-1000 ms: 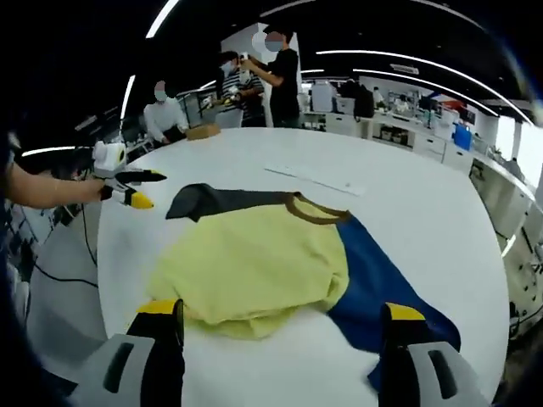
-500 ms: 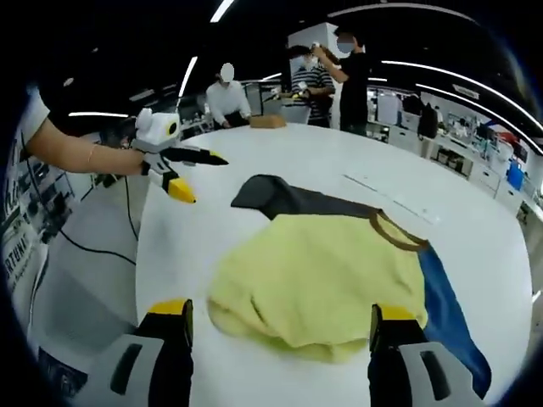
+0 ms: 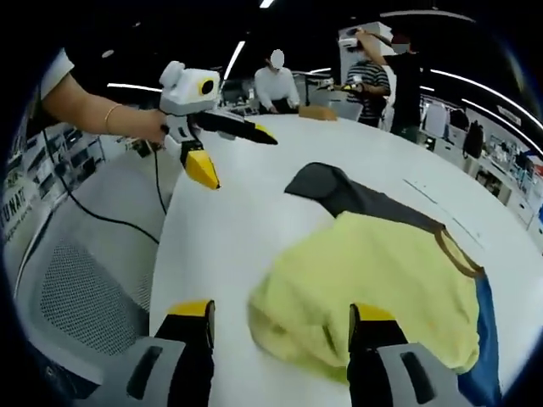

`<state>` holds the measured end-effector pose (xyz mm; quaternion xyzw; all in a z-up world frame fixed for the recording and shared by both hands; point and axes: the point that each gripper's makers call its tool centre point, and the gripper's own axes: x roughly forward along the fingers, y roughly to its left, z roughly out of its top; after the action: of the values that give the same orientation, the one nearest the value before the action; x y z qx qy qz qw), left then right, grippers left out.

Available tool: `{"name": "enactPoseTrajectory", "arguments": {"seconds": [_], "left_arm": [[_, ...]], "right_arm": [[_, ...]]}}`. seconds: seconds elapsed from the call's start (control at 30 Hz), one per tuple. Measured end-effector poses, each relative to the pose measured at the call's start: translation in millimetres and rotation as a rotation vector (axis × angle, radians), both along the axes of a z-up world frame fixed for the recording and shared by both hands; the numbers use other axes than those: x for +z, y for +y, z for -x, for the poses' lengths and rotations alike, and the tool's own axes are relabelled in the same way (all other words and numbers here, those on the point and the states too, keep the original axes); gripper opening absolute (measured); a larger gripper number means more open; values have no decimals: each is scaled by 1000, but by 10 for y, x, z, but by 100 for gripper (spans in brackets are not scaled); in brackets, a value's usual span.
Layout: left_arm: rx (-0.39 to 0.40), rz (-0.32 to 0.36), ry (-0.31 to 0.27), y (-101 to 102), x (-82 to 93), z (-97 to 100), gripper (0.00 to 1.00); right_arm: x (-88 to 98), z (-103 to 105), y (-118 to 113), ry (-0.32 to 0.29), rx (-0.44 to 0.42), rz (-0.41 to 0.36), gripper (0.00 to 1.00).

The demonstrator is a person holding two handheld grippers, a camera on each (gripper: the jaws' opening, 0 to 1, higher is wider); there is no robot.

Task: Fold the garment on the visible template until the final outline fits inside the template.

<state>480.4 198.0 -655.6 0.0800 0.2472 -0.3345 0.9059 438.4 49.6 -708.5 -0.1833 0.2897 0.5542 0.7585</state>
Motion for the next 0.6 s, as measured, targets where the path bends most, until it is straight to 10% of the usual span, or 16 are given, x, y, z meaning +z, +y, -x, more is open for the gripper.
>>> {"name": "enactPoseTrajectory", "arguments": {"seconds": [0.6], "left_arm": [[-36, -18, 18, -72, -65, 301, 91]], "right_arm": [[-462, -26, 42, -87, 78, 195, 24]]}}
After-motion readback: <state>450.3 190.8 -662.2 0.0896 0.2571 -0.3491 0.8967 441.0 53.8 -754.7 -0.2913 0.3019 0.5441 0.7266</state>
